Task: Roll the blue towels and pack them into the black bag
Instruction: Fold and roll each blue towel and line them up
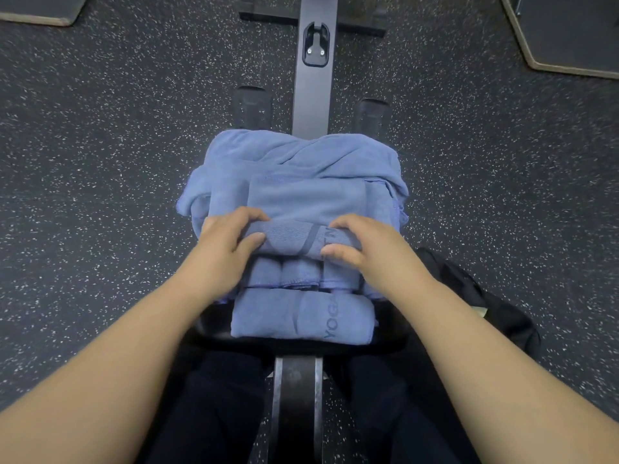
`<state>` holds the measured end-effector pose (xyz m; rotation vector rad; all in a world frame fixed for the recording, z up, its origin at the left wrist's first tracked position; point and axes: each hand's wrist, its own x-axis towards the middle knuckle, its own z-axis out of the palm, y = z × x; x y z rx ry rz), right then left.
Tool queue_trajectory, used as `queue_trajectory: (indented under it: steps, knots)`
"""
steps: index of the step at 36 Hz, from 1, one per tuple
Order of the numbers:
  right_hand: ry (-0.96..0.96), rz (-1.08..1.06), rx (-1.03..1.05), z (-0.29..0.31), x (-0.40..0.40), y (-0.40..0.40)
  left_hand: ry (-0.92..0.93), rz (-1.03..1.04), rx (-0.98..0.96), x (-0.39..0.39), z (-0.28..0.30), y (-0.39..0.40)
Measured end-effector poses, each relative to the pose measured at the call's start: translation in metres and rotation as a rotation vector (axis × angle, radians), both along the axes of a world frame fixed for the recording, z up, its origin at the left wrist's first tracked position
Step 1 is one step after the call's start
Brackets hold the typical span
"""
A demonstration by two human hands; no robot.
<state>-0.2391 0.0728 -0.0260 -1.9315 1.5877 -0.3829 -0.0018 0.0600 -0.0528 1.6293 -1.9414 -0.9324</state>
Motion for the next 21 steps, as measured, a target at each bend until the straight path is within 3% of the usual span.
queue_trajectory:
  steps: [9, 14, 18, 21]
  knots:
    - [-0.016, -0.004, 0.007, -0.006, 0.0, -0.001, -0.189, 0.087, -0.018, -0.008, 0.005, 0.002]
    - [0.121, -0.075, -0.182, -0.011, 0.006, 0.001, -0.061, 0.067, -0.144, -0.007, 0.006, 0.006]
    - [0.085, -0.126, -0.395, -0.014, 0.014, 0.005, -0.066, 0.046, -0.119, -0.011, 0.004, 0.007]
    - [0.03, -0.111, -0.435, -0.016, 0.022, 0.007, -0.098, 0.027, -0.108, -0.012, 0.003, 0.008]
